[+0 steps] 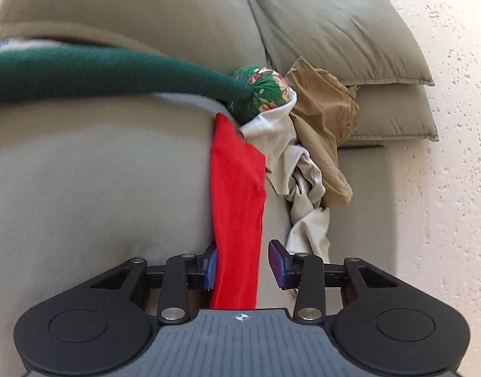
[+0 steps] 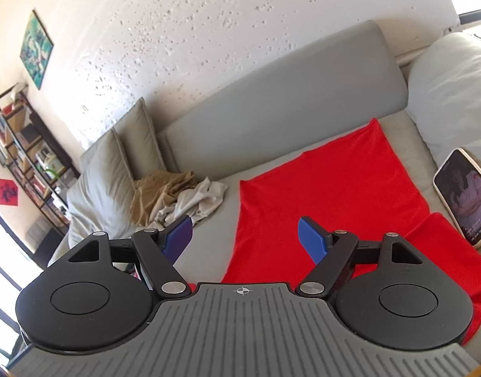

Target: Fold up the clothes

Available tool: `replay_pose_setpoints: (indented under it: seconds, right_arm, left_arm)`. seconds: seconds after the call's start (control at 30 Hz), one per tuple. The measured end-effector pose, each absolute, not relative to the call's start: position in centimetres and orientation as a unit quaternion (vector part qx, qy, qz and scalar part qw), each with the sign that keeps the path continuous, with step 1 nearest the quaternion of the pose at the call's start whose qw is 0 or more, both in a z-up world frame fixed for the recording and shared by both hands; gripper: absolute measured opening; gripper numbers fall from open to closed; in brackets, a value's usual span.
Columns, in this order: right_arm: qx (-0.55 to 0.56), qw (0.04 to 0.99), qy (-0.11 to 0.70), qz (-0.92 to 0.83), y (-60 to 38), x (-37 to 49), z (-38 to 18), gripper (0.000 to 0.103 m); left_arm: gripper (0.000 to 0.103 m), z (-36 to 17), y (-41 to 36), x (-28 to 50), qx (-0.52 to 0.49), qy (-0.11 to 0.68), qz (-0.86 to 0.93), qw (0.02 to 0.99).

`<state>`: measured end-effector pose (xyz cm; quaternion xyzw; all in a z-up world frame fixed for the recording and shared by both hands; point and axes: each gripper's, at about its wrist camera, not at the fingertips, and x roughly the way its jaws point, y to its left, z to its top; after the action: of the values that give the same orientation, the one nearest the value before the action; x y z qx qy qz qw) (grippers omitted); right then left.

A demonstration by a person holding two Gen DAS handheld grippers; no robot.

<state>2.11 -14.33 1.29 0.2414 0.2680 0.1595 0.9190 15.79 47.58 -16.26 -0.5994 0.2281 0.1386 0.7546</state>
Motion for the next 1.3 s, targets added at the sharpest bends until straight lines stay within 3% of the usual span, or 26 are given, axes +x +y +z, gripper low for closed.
replay_pose_setpoints:
  seconds: [0.07,0.2,0.27,0.37,0.63,0.77,0.93,1.13,1.3]
  right_arm:
    - [0.231,0.922,0.265,0.166,-13.7,2.2,1.5,0.079]
    - [0.214,0.921,0.266,0.185,-12.6,2.4,1.6,0.079]
    - [0.2,0.923,0.268,0.19,-12.0,2.5,1.6,0.079]
    - [0.188,0.925,0.266,0.194,-11.6,2.3,1.7,0.079]
    - [0.286,0.907,0.264,0.164,-15.9,1.3,1.0,0.079]
    - [0.337,0.894,0.266,0.126,-19.5,0.5,-0.2,0.079]
    - [0.316,0.91,0.254,0.084,-23.3,-1.3,-1.0,0.079]
    - [0.349,0.899,0.262,0.046,-28.1,-2.4,-3.7,0.081]
    - [0.359,0.892,0.27,0.044,-30.2,-3.9,-5.4,0.081]
  left_arm:
    - [0.027,-16.3,48.2,17.1,-0.579,0.235,0.162,0.764]
    - [0.024,-16.8,48.9,18.3,-0.579,0.228,0.183,0.762]
    - [0.009,-16.5,49.0,18.7,-0.563,0.236,0.191,0.769]
    - [0.0,-14.8,48.1,18.4,-0.516,0.242,0.203,0.796]
    - [0.0,-4.2,41.8,15.7,-0.33,0.209,0.138,0.91]
    - [0.0,1.0,35.0,12.2,-0.241,0.153,0.113,0.952]
    - [0.0,4.8,23.0,6.9,-0.12,0.1,0.086,0.984]
    - [0.0,2.3,6.9,5.0,-0.011,0.091,0.074,0.993]
    - [0.004,-2.8,-4.9,7.0,0.074,0.137,0.038,0.987]
